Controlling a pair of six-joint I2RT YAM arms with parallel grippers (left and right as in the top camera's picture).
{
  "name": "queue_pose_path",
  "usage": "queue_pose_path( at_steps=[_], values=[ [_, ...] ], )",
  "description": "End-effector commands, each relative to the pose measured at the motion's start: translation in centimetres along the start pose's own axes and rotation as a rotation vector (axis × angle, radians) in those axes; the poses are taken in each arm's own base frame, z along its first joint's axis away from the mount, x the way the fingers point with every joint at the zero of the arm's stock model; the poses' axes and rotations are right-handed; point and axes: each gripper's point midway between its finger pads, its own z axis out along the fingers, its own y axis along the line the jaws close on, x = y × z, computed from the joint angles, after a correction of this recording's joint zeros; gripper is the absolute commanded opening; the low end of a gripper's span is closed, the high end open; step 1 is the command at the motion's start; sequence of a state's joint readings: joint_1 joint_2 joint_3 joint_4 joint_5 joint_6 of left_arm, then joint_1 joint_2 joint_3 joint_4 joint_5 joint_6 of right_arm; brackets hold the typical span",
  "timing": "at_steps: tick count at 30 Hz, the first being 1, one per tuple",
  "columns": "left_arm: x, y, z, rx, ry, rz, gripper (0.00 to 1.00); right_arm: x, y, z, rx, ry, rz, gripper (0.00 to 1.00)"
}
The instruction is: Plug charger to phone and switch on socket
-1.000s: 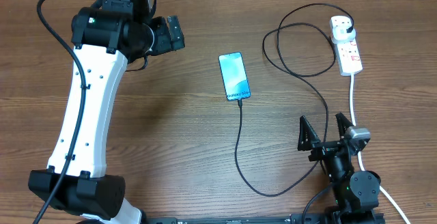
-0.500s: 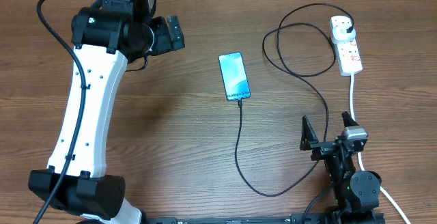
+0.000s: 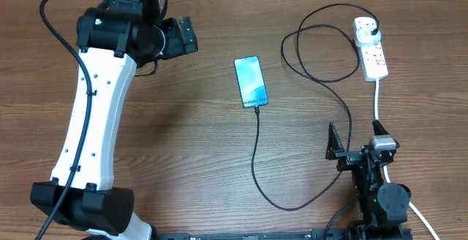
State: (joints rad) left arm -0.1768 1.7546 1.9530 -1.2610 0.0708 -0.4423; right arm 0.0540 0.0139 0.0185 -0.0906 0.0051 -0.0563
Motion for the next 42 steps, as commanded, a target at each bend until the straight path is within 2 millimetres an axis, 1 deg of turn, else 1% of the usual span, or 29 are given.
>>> queue_pose_path(
  at_steps=[1,19,30,42],
  values=[
    [0.0,-0.4,-0.2,0.010,-0.004,0.000,1.00,0.2,-0.1,0.0,0.006,-0.002,0.000,1.00],
    [0.0,-0.4,-0.2,0.010,-0.004,0.000,1.00,0.2,-0.1,0.0,0.004,-0.003,0.000,1.00],
    [0.0,-0.4,-0.2,0.010,-0.004,0.000,1.00,0.2,1.2,0.0,-0.048,-0.002,-0.001,1.00],
    [0.0,-0.4,-0.2,0.010,-0.004,0.000,1.00,0.2,1.2,0.0,-0.050,-0.004,-0.002,1.00]
  ],
)
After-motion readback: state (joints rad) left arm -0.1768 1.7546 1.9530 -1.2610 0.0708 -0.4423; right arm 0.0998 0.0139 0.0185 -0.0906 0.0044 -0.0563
